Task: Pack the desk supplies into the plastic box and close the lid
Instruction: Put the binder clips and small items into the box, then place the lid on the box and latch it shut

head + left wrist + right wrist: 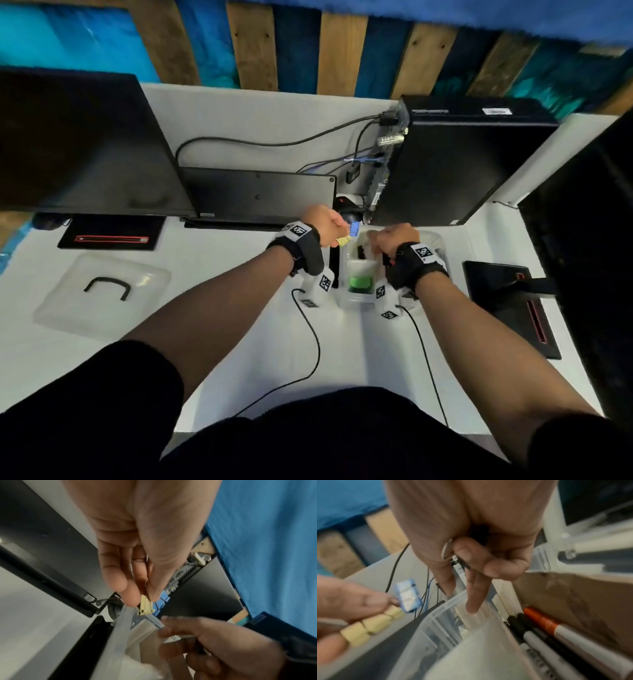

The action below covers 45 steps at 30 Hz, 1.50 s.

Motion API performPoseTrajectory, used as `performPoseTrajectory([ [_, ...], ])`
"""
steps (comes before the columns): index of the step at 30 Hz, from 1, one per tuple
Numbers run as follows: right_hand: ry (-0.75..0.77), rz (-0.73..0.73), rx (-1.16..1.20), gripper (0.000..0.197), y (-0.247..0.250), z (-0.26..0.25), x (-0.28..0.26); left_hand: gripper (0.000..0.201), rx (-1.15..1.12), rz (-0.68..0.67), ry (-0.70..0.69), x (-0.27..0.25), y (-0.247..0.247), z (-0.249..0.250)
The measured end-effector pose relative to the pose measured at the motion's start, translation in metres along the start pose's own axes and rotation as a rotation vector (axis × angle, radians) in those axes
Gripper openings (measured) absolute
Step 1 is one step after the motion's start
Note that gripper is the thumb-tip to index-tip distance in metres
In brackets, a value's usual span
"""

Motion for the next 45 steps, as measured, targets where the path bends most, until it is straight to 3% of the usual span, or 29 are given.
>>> performPoseTrajectory([
  [5,-0.032,0.044,0.261,0.065,0.011,0.015,0.002,0.025,0.146,0.011,0.090,0.011,-0.023,0.011],
  [13,0.164,-0.051,0.734,0.048,-0.004,0.015,-0.014,0.021,0.367,0.123,-0.012,-0.009,-0.034,-0.004],
  [15,0.195,-0.128,0.905,0.035,-0.013,0.017,-0.017,0.031,0.396,0.098,0.008,-0.014,-0.041,-0.018],
  [18,0.273,-0.240,0.954,0.047,-0.022,0.008,-0.024,0.052,0.342,0.053,0.015,-0.021,-0.058,-0.030],
  [20,0.343,-0.237,0.919,0.047,-0.019,-0.003,-0.029,0.061,0.325,0.044,0.029,-0.024,-0.066,-0.034],
  [23,0.469,-0.005,0.869,0.038,0.009,-0.002,-0.038,0.067,0.322,0.046,0.033,-0.030,-0.068,-0.039],
  [25,0.470,0.197,0.852,0.032,0.030,0.019,-0.048,0.068,0.308,0.052,0.027,-0.033,-0.066,-0.044],
  [28,0.308,0.470,0.734,0.028,0.053,0.077,-0.066,0.065,0.268,0.069,0.037,-0.040,-0.058,-0.056],
  [30,0.123,0.560,0.540,0.033,0.058,0.119,-0.077,0.063,0.229,0.077,0.041,-0.046,-0.052,-0.067],
  [33,-0.082,0.368,0.423,0.047,0.031,0.169,-0.071,0.060,0.173,0.098,0.037,-0.059,-0.042,-0.087],
  [35,-0.022,0.143,0.547,0.046,-0.006,0.172,-0.064,0.057,0.142,0.121,0.046,-0.072,-0.030,-0.102],
  [37,0.070,-0.004,0.632,0.029,-0.039,0.150,-0.067,0.052,0.106,0.155,0.065,-0.086,-0.014,-0.121],
  [40,0.178,-0.033,0.617,0.020,-0.073,0.104,-0.074,0.043,-0.051,0.207,0.081,-0.112,0.016,-0.154],
  [43,0.210,-0.066,0.629,0.019,-0.104,0.065,-0.074,0.015,-0.168,0.328,0.113,-0.146,0.056,-0.203],
  [45,0.212,-0.089,0.635,0.020,-0.122,0.043,-0.073,0.024,-0.063,0.428,0.223,-0.174,0.086,-0.248],
])
Point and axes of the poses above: each hand's wrist, its own x-axis towards the middle knuckle, its own y-axis out of the back of the hand, z = x × y, the point moved 9 cm from there along x, towards the middle knuckle, and after that the axes turned 13 degrees about -z, right-handed, at the moved point
